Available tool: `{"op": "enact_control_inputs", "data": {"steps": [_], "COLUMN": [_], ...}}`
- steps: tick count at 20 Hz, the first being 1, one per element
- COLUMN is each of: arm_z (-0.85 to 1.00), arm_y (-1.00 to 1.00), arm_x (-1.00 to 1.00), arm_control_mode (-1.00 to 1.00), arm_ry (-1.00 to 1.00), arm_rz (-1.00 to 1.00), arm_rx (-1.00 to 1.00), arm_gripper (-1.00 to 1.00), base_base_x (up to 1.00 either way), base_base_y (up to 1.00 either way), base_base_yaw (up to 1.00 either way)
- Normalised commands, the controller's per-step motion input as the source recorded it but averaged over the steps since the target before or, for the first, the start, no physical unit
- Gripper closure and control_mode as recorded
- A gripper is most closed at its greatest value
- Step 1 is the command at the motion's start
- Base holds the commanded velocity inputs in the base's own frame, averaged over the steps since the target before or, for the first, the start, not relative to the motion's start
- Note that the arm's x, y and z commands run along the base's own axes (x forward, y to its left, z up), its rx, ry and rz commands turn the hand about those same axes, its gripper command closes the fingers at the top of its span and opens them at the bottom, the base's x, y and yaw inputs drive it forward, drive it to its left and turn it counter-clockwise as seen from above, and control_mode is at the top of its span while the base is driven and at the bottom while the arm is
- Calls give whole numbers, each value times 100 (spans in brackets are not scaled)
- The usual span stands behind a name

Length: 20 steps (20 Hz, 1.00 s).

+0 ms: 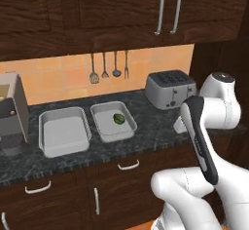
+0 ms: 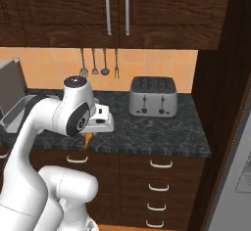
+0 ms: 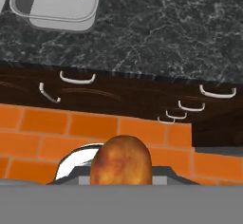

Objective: Place one avocado and one chicken drumstick in each tupperware on the nearby counter, to pack two identical lunches.

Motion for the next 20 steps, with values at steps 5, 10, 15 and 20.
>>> {"op": "enact_control_inputs", "data": {"steps": [5,10,15,20], "arm_z": [0,-36,-71,-31], "arm_y": [0,47,97,74], "arm_x": [0,28,79,98], "arm_control_mode": [100,-100,-100,-100], "arm_ry": [0,0,-2,-1], "arm_rz": [0,0,3,0], "arm_rx": [0,0,0,0], "arm_gripper": [100,100,100,100], "base_base_x": [33,4,0,0], "base_base_y": [17,4,0,0], "base_base_yaw": [0,0,0,0]}}
